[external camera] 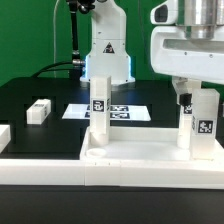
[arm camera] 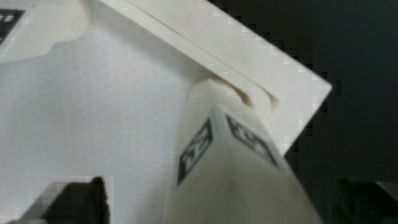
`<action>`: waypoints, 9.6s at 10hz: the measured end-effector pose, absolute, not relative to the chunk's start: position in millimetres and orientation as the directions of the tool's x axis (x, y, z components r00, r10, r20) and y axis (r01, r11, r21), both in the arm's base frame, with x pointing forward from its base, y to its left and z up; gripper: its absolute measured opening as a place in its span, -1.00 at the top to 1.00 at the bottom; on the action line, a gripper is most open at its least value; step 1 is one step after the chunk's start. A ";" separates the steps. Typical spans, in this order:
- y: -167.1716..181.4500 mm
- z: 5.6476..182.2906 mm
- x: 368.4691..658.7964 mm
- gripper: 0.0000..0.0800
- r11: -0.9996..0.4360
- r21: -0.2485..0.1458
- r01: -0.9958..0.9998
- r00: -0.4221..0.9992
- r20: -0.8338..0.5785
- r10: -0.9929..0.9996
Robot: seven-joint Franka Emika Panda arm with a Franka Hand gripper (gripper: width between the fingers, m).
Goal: Assemble desk
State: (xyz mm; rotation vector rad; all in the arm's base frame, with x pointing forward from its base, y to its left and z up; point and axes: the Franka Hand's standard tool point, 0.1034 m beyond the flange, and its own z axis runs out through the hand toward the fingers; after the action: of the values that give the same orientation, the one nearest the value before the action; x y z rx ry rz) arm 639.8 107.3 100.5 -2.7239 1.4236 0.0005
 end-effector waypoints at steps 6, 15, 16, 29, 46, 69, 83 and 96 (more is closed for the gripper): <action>99.0 119.6 648.8 -0.62 -0.972 -0.065 -0.227 0.971 0.056 -0.231; 95.1 120.2 647.3 0.28 -0.945 -0.070 -0.320 0.944 0.063 -0.325; 94.8 120.3 647.3 0.28 -0.922 -0.074 -0.381 0.921 0.059 -0.385; 95.5 118.8 648.5 0.28 0.095 -0.050 -0.994 -0.088 -0.115 -0.989; 109.1 106.5 644.2 -0.62 -0.653 -0.095 -0.751 0.658 -0.042 -0.752; 97.1 100.9 645.3 -0.36 0.410 -0.050 -0.911 -0.400 -0.141 -0.905; 14.6 148.4 634.0 -0.62 0.076 -0.185 -0.980 -0.056 -0.110 -0.992; -131.3 123.2 555.5 -0.62 -0.931 -0.091 -0.352 0.921 0.141 -0.362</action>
Offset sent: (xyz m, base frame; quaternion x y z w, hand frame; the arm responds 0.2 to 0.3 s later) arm 0.0000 0.0000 0.0000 0.0000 0.0000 -0.1296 0.9916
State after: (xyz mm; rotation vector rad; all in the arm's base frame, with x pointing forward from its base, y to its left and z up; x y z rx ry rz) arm 555.5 -131.3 123.2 -3.0162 0.5616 -0.2400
